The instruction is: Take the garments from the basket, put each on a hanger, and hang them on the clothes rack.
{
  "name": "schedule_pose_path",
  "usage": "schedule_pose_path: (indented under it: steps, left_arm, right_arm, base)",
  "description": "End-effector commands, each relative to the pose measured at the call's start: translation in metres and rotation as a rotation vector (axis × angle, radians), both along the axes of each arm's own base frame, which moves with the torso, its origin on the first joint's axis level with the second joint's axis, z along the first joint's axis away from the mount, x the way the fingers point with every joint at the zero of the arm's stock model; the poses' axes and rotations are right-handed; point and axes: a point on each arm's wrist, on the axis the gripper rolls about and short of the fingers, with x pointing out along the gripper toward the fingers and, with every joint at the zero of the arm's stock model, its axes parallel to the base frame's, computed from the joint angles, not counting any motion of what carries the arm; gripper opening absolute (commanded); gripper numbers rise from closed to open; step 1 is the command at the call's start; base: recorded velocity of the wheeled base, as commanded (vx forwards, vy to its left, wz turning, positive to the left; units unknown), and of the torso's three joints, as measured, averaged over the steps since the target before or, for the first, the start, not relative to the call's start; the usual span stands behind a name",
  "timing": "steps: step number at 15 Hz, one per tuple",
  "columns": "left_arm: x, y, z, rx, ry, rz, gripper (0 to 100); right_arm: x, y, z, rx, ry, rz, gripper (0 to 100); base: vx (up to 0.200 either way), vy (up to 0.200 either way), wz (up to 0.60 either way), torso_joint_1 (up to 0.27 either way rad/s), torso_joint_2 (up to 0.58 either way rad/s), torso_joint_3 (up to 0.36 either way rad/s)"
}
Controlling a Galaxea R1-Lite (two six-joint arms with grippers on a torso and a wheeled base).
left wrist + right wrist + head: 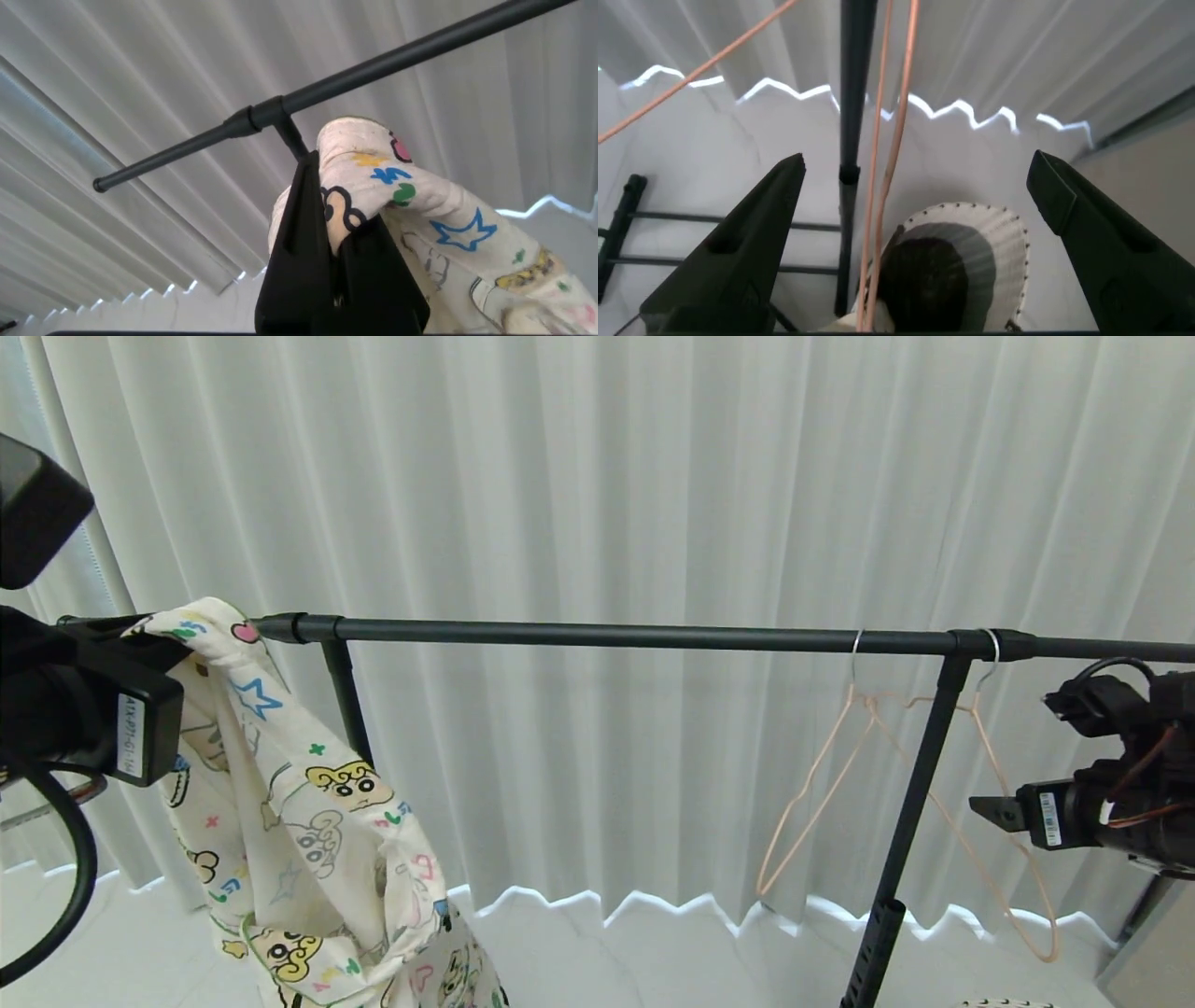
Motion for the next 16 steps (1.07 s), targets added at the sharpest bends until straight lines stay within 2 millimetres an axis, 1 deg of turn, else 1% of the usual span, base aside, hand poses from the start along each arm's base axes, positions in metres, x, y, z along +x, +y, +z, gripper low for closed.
schedule_pose_path:
  steps: [1, 2, 5, 12, 13, 16]
  left_arm:
    - [0.0, 0.0, 0.0, 0.0, 0.0, 0.001, 0]
    - [0.0, 0.0, 0.0, 0.0, 0.0, 0.0, 0]
    - [0.0, 0.0, 0.0, -0.002, 0.0, 0.0, 0]
    - [-0.003, 0.002, 0.003, -0.006, -0.013, -0.001, 0]
    - [-0.003, 0.002, 0.003, -0.006, -0.013, -0.001, 0]
    - [-0.003, 0.001, 0.002, -0.006, -0.012, 0.0, 0]
  right_arm:
    - [0.019, 0.002, -0.023, -0.016, 0.076, -0.026, 100]
    - [0.024, 0.002, -0.029, -0.024, 0.096, -0.049, 100]
    - [0.028, 0.003, -0.036, -0.005, 0.123, -0.065, 100]
    - [0.041, 0.006, -0.042, 0.06, 0.136, -0.113, 100]
    - [0.041, 0.006, -0.043, 0.064, 0.137, -0.117, 0]
    - [0.041, 0.006, -0.042, 0.08, 0.136, -0.129, 0]
  base:
    - [0.0, 0.0, 0.0, 0.0, 0.0, 0.0]
    - [0.0, 0.0, 0.0, 0.0, 0.0, 0.0]
    - [0.0, 0.0, 0.0, 0.0, 0.0, 0.0]
    - [0.0, 0.0, 0.0, 0.0, 0.0, 0.0]
    - [0.0, 0.0, 0.0, 0.0, 0.0, 0.0]
    - [0.0, 0.0, 0.0, 0.0, 0.0, 0.0]
